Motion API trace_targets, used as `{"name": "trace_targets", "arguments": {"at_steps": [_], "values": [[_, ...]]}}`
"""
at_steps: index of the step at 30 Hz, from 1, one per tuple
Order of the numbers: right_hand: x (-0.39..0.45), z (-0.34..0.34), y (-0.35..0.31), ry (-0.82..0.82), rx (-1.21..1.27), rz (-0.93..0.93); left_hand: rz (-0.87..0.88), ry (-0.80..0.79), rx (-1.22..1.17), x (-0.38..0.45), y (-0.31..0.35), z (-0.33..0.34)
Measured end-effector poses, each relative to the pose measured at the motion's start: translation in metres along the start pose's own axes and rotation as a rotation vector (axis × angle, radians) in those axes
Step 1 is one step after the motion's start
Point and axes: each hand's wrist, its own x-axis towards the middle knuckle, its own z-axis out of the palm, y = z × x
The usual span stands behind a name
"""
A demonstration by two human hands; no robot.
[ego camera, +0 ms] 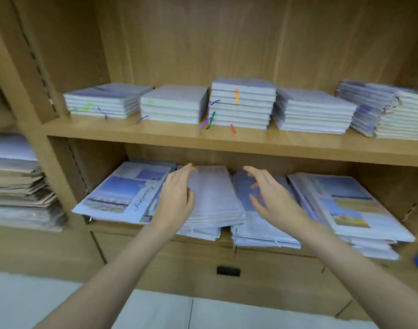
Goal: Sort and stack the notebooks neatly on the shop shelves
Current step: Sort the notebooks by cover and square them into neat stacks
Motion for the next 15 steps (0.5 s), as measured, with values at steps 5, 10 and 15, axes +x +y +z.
{"name": "trace_targets", "arguments": {"at_steps": [5, 10, 15], "values": [[0.048, 0.089, -0.044, -0.202, 0.136, 0.003, -0.270, -0.162, 0.173, -0.020, -0.112, -0.027], [0.096, 0.174, -0.103, -0.308, 0.284, -0.003, -0.259, -0.404, 0.318, -0.033, -0.197, -0.054], [0.120, 0.230, -0.141, -0.330, 0.272, 0.149, -0.212, -0.556, 0.138, -0.016, -0.235, -0.065]]}}
